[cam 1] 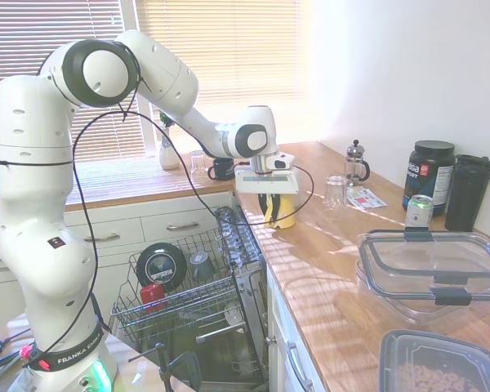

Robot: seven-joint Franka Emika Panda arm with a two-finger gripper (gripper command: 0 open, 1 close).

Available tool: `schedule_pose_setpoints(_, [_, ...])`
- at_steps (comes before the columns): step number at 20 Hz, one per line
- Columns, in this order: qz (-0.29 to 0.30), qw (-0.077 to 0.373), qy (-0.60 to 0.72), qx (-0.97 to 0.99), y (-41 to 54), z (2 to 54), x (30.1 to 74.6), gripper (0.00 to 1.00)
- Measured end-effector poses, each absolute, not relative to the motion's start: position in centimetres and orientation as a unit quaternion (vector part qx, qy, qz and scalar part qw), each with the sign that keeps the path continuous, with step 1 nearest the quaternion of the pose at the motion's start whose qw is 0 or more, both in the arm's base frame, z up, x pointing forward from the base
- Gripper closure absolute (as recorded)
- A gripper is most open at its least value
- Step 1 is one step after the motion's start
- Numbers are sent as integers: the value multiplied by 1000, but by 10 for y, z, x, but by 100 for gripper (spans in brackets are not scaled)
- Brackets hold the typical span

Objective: Unload the mug from the dish rack

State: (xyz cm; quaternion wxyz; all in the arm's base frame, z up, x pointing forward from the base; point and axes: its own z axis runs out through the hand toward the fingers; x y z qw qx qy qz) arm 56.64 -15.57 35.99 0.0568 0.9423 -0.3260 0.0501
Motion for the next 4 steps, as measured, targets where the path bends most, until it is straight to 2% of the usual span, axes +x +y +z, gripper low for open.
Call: schedule_pose_setpoints(4, [69,57,-328,940,-158,375,563,0])
